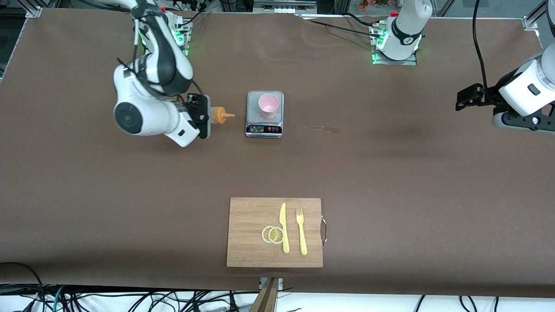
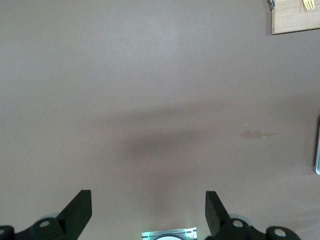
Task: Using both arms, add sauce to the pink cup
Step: 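Lift the sauce bottle with the right gripper toward the pink cup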
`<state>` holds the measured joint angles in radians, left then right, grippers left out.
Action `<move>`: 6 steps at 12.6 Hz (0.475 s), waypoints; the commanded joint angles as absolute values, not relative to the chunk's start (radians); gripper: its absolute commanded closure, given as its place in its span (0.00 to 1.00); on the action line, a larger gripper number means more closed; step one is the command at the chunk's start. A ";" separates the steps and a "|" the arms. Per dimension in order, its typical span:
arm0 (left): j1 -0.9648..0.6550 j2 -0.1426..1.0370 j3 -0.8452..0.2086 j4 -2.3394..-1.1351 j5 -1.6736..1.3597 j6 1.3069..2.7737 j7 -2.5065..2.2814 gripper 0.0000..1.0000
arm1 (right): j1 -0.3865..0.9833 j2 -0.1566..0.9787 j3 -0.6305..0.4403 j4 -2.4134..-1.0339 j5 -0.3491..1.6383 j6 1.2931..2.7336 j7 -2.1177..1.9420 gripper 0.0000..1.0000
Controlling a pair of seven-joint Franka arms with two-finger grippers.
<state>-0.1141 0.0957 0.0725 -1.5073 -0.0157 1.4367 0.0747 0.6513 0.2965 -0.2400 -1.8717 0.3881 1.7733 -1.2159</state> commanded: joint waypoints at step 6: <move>-0.117 0.112 0.071 -1.471 -0.006 1.413 0.095 0.00 | 0.827 0.229 -0.241 -1.988 0.292 1.897 -0.928 1.00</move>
<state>-0.1161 0.0971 0.0701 -1.5068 -0.0157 1.4367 0.0747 0.7914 0.2847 -0.2370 -1.9366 0.3202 1.8732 -0.9971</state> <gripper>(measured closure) 0.000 0.687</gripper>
